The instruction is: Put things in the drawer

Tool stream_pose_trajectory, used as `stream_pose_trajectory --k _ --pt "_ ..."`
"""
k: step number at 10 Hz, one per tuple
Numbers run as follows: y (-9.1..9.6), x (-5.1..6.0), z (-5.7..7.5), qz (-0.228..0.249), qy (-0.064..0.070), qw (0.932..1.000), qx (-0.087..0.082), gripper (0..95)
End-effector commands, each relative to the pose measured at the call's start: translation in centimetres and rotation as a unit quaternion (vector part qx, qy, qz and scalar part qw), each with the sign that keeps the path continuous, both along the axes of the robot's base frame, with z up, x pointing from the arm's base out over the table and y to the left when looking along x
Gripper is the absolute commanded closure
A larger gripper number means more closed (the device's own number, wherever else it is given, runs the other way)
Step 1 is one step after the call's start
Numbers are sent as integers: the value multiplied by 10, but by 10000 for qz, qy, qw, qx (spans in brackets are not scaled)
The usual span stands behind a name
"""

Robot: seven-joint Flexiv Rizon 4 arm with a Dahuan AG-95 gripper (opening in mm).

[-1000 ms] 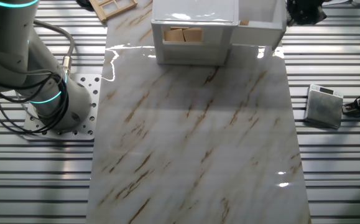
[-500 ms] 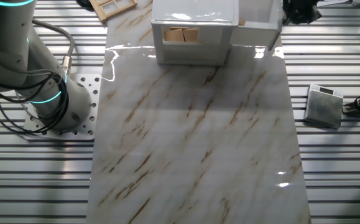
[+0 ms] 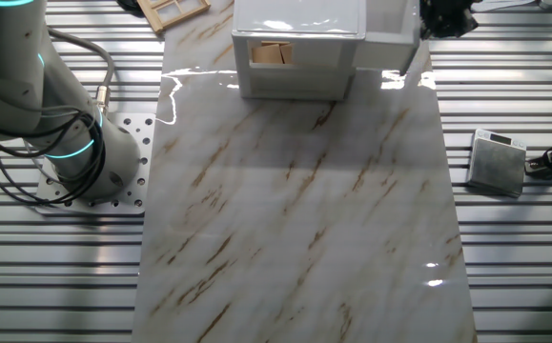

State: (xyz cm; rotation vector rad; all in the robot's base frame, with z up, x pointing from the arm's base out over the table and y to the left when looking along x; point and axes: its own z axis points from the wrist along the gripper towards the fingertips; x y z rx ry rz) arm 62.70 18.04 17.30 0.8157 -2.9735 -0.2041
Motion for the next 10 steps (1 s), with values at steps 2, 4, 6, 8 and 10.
stream_pose_trajectory --k 2,4,6,8,10 --pt "3 -9 -2 -34 27 10000 0 950" --pt "4 -16 -3 -65 43 10000 4 950" --pt "8 -27 -3 -87 67 9999 -3 950" --pt "10 -37 -3 -98 98 9999 -4 950" --pt "13 -45 -3 -103 119 9999 -1 950"
